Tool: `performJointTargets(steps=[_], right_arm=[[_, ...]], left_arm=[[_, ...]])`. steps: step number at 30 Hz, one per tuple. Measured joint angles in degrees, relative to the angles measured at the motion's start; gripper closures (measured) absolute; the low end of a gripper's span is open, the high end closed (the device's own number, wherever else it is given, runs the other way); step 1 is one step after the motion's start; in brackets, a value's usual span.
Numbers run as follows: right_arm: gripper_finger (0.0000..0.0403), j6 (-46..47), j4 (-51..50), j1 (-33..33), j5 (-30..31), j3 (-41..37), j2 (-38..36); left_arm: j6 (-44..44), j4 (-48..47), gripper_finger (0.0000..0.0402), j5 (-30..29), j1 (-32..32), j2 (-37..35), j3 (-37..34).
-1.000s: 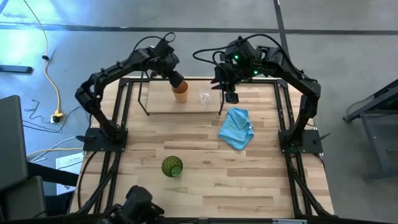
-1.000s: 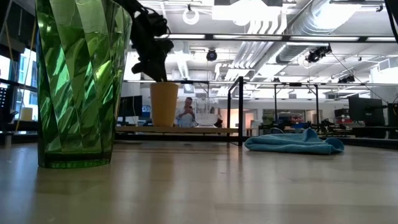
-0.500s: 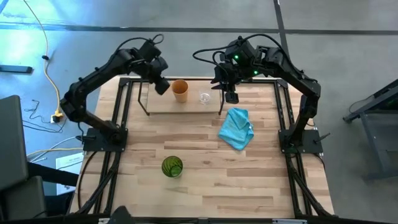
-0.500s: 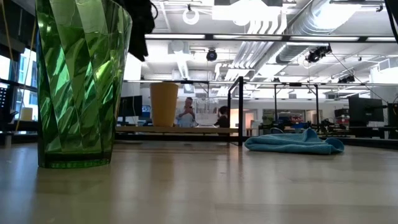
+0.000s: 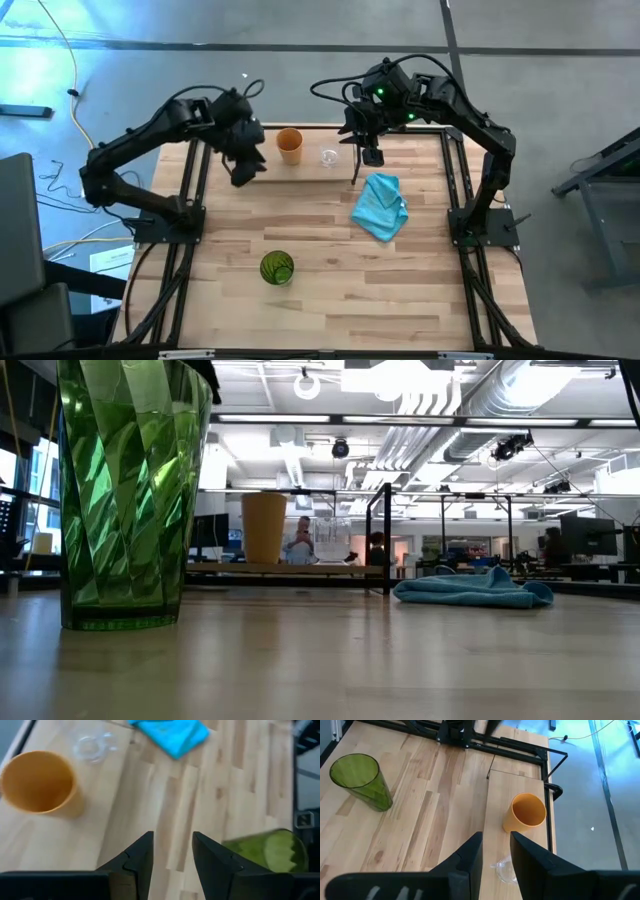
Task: Stack small to large cups/mugs on shelf
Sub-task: Put the green cup on the shelf
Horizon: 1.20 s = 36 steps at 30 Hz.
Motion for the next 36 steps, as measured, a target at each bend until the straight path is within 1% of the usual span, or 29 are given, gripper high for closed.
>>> performJointTargets(steps=[4, 11, 15, 20, 24, 27, 31, 36], right_arm=[[0.0311, -0.01, 0.01, 0.0, -0.09, 0.0, 0.0], [0.0311, -0.01, 0.01, 0.0, -0.62, 0.0, 0.0], [0.0311, -0.01, -0.01, 0.0, -3.3, 0.0, 0.0], [0.0311, -1.06, -0.01, 0.02, -4.17, 0.0, 0.0], [0.0311, -2.62, -0.01, 0.0, -8.94, 0.0, 0.0], [0.0311, -3.02, -0.03, 0.0, -10.38, 0.0, -0.07], [0.0311, -3.02, -1.01, -0.09, -10.34, 0.0, -0.87], [0.0311, -2.73, -1.28, -0.72, -10.32, 0.09, -2.25]], left_arm=[[-1.2, 0.0, 0.0277, -0.05, -5.37, -1.27, 0.0], [-3.34, 0.6, 0.0277, -0.77, -15.9, -0.71, 0.0], [-5.62, 0.43, 0.0277, -4.41, -21.83, -0.06, 0.0], [-8.72, 0.63, 0.0277, -8.78, -28.2, 0.53, -0.02], [-11.94, 0.76, 0.0277, -13.46, -33.14, 1.54, -0.12], [-13.72, 3.55, 0.0277, -15.66, -36.92, 1.95, -2.4], [-15.76, 7.69, 0.0277, -16.95, -40.81, 2.53, -8.09], [-17.18, 12.32, 0.0277, -21.42, -43.7, 2.81, -13.65]])
